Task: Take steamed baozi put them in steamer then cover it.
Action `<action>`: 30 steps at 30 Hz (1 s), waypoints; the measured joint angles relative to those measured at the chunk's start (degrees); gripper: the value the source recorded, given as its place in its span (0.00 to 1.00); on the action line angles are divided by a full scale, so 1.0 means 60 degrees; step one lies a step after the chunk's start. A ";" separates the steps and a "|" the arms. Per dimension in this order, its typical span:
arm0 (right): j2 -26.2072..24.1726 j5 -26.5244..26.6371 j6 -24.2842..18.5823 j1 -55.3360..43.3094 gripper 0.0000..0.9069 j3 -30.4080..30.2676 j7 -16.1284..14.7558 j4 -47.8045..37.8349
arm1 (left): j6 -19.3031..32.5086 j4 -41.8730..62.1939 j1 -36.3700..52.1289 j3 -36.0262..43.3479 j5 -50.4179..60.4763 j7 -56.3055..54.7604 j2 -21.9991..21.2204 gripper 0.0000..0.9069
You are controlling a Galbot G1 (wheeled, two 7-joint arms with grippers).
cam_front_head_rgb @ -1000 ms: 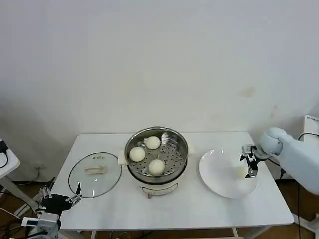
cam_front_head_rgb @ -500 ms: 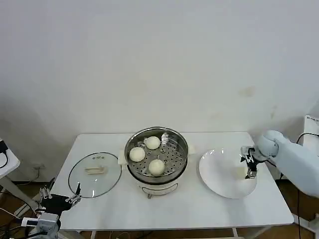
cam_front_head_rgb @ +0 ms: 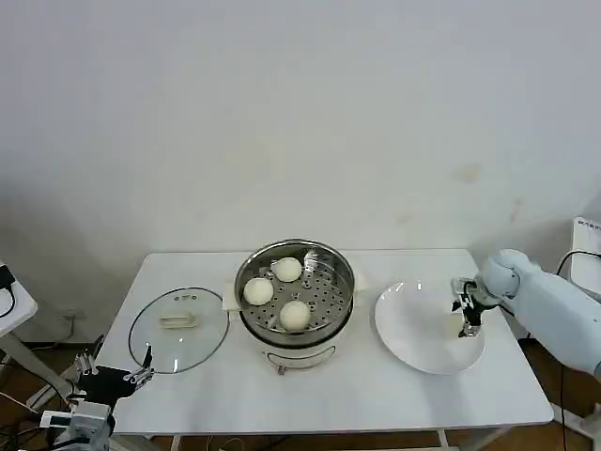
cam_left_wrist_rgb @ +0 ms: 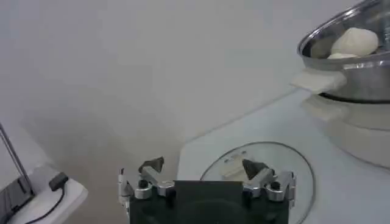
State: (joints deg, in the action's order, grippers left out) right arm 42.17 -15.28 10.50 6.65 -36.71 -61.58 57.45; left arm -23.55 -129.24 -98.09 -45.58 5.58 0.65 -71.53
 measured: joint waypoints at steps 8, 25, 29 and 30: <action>-0.0139 0.0063 0.0043 -0.0102 0.68 -0.0057 -0.0030 0.0115 | 0.0000 -0.0041 -0.0030 -0.0056 -0.0009 0.0000 0.0003 1.00; -0.0841 0.1215 0.0559 -0.2153 0.69 -0.1490 0.0005 0.1745 | -0.0055 -0.0130 0.0055 -0.0062 -0.0010 0.0090 0.0227 1.00; -0.0754 0.1816 0.0781 -0.3243 0.69 -0.2290 0.0077 0.2303 | -0.0080 -0.0174 0.0070 -0.0058 -0.0009 0.0137 0.0258 1.00; -0.0695 0.1967 0.0837 -0.3516 0.69 -0.2488 0.0097 0.2422 | -0.0081 -0.0180 0.0075 -0.0057 -0.0008 0.0141 0.0259 1.00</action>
State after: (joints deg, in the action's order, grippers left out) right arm 38.00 -3.48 15.52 -14.45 -51.65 -61.00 71.99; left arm -24.03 -130.32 -97.63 -45.93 5.53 1.50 -69.97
